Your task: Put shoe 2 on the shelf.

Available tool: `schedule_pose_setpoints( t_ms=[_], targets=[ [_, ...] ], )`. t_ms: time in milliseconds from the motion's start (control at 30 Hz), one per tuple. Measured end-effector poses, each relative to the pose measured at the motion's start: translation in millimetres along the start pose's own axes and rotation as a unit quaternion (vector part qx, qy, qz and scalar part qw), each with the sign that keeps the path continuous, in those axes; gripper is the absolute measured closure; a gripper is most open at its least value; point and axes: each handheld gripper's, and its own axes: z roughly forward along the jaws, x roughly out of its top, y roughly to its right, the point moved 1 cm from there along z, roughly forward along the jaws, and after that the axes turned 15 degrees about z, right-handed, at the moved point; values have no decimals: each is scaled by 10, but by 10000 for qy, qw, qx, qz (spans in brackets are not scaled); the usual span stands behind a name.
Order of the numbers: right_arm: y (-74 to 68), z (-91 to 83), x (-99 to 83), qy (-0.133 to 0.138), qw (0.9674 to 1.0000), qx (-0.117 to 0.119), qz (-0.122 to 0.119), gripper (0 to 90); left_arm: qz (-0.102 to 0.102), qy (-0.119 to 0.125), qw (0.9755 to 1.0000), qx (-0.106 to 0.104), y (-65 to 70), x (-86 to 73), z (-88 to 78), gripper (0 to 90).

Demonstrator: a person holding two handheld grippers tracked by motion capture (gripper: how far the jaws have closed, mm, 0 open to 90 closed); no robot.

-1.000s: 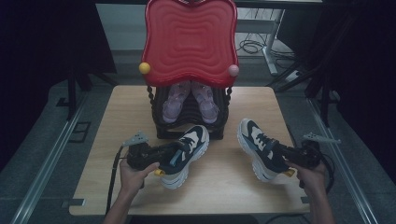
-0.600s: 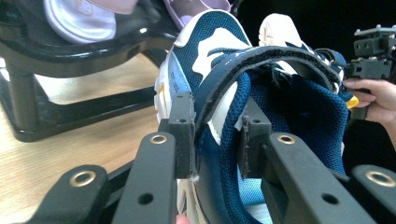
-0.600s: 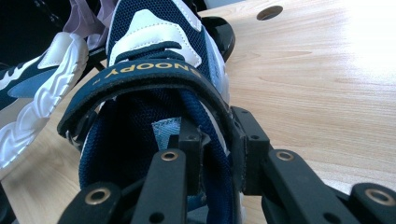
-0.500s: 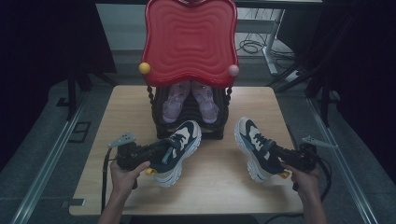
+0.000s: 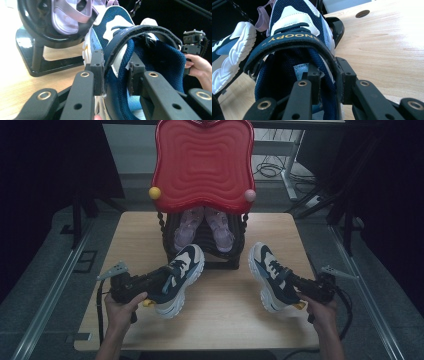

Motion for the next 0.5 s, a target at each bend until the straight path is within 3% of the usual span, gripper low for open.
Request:
schedule_pose_setpoints(
  t_ms=[500],
  targets=[
    [-9, -23, 16, 171, 9998, 42, 74, 762, -244, 361, 9988, 236, -193, -56, -400, 722]
  ],
)
